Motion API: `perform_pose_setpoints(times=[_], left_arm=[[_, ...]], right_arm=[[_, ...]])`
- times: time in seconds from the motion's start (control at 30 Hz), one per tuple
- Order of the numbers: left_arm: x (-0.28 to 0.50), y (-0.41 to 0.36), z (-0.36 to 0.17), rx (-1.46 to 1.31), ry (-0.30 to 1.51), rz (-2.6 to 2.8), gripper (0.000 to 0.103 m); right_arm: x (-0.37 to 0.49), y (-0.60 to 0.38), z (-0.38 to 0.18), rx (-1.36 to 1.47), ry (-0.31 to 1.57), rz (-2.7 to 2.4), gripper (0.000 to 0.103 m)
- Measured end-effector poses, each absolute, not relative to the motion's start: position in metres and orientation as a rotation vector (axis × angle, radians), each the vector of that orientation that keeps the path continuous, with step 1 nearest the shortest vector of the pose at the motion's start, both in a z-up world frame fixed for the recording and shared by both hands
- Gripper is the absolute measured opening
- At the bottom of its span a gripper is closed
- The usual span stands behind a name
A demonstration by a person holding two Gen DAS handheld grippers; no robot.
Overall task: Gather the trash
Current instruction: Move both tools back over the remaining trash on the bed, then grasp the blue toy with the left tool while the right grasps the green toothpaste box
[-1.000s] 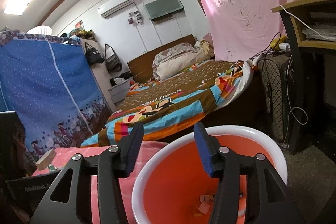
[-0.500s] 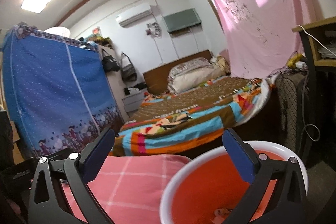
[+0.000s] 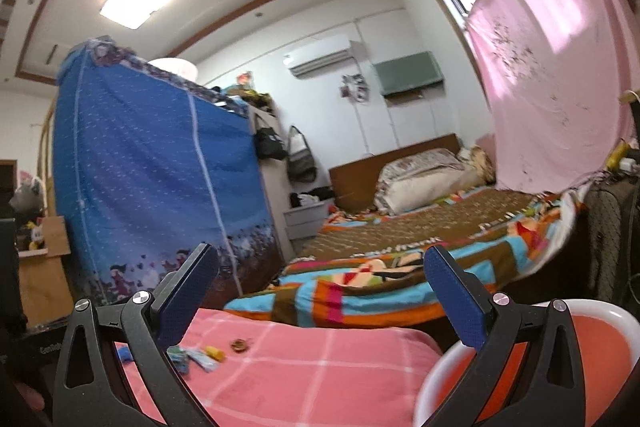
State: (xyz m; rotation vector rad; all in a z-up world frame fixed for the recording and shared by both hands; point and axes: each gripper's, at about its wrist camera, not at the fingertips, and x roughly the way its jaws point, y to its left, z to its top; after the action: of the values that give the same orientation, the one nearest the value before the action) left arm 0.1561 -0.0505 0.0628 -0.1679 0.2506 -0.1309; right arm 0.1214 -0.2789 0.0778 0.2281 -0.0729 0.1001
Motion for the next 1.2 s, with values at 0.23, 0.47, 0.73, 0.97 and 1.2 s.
perform_pose_setpoints(times=[0.23, 0.47, 0.73, 0.97, 1.2], left_arm=[[0.146, -0.011, 0.058, -0.116, 0.155, -0.056, 0.103], [0.14, 0.019, 0.042, -0.028, 0.099, 0.016, 0.103], [0.158, 0.057, 0.033, -0.073, 0.234, 0.035, 0.103], [0.182, 0.077, 0.017, -0.156, 0.391, 0.038, 0.103], [0.202, 0.084, 0.004, -0.215, 0.522, 0.025, 0.099]], right_arm=[[0.133, -0.238, 0.073, 0.173, -0.09, 0.185, 0.103], [0.14, -0.197, 0.062, 0.078, -0.08, 0.243, 0.103], [0.17, -0.163, 0.052, 0.051, 0.037, 0.328, 0.103], [0.203, -0.131, 0.04, -0.016, 0.227, 0.375, 0.102], [0.239, -0.111, 0.019, -0.038, 0.481, 0.477, 0.085]])
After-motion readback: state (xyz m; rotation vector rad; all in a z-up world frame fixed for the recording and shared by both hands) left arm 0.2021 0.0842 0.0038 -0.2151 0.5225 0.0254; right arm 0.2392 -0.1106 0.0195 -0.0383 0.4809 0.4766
